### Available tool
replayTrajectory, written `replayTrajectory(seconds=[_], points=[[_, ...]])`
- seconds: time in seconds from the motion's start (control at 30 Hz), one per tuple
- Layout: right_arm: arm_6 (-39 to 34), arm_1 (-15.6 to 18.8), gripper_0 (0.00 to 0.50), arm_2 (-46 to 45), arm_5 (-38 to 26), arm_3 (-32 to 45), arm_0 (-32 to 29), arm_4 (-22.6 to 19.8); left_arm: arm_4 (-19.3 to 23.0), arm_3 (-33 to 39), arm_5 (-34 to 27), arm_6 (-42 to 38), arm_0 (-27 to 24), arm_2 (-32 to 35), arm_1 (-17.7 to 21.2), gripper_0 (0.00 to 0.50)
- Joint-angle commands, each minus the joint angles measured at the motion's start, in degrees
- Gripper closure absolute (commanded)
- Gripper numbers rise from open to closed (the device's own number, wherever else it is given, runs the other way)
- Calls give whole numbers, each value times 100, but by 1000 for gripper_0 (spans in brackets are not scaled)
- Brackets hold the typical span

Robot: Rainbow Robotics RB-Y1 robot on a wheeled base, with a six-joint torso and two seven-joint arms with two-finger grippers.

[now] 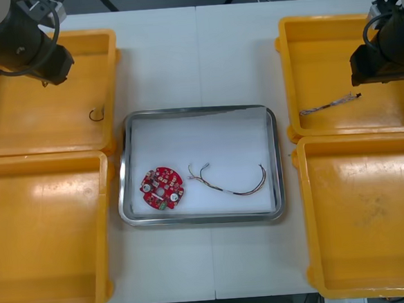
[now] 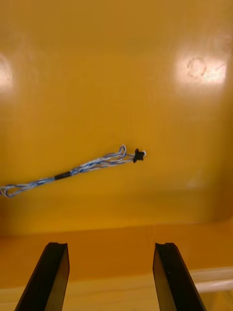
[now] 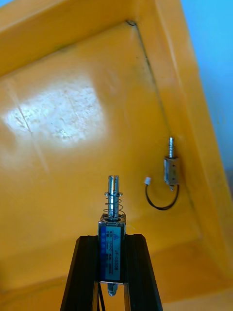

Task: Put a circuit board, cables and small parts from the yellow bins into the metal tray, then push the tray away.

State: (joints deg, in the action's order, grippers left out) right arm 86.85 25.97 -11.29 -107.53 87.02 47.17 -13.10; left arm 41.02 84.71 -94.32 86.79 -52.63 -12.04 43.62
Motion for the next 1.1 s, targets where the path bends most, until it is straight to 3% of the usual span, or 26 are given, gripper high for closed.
replayTrajectory(seconds=[0.03,0.23,0.5,0.83,1.1], points=[[-476,-241,0,-172,180,-291,539,317,293,933,-421,-1525,236,149,235,500],[-1399,-356,0,-251,417,-766,741,352,565,1918,-1001,-2474,279,-255,182,500],[-2691,-566,0,-410,496,-1003,750,413,724,2419,-975,-3423,279,-923,-29,500],[-4141,-663,0,-225,901,-1531,750,440,425,2260,-140,-4328,279,-1995,-371,500],[-5064,-663,0,83,1314,-2005,750,369,-24,1628,467,-4399,279,-2655,-635,500]])
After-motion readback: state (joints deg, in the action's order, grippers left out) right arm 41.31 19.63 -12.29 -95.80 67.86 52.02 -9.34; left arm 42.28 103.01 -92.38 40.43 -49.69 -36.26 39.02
